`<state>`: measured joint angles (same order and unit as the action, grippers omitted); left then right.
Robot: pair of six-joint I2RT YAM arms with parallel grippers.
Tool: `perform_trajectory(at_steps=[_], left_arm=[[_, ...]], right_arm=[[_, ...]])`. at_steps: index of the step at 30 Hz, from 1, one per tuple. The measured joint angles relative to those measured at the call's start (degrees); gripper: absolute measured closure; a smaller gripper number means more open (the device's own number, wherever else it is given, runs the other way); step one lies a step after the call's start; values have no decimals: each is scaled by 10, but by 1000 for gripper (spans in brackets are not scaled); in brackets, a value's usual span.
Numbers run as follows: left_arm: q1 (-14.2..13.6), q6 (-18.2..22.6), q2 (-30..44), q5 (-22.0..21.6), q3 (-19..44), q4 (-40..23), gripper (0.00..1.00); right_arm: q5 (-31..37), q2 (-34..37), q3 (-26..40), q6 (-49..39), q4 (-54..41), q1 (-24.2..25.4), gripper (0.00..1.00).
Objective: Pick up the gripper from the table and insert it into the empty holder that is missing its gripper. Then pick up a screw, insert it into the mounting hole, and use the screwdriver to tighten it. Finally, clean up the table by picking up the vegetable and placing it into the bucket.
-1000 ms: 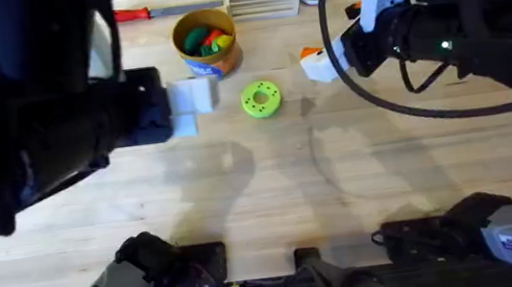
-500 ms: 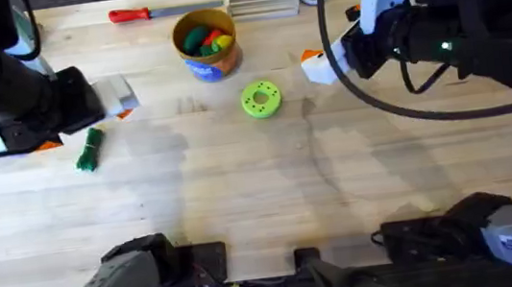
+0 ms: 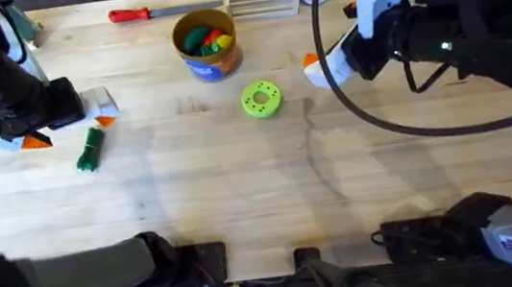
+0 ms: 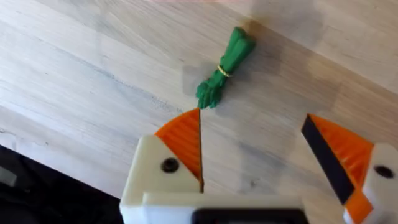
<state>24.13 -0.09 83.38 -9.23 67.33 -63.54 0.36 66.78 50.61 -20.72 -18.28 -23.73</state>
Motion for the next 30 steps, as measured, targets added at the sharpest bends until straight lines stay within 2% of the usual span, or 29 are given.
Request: perform_trajectory(at_steps=[10,17,20,22,26,27,30], left_arm=[[57,46,101,-13,0,83,2],[60,75,160,-8,0,102,2],[60,81,192,-2,0,100,72],[59,84,194,10,1,99,262],[59,88,198,19,1,104,867],[59,90,197,21,1,105,962],[59,90,196,24,2,107,985]], right_arm=[[0,8,0,-22,-2,0,10],[0,8,0,-23,-2,0,10],[0,8,0,-23,-2,0,10],[0,8,0,-23,-2,0,10],[0,8,0,-23,-3,0,10],[0,8,0,-23,-4,0,9],[0,8,0,-23,-6,0,10]])
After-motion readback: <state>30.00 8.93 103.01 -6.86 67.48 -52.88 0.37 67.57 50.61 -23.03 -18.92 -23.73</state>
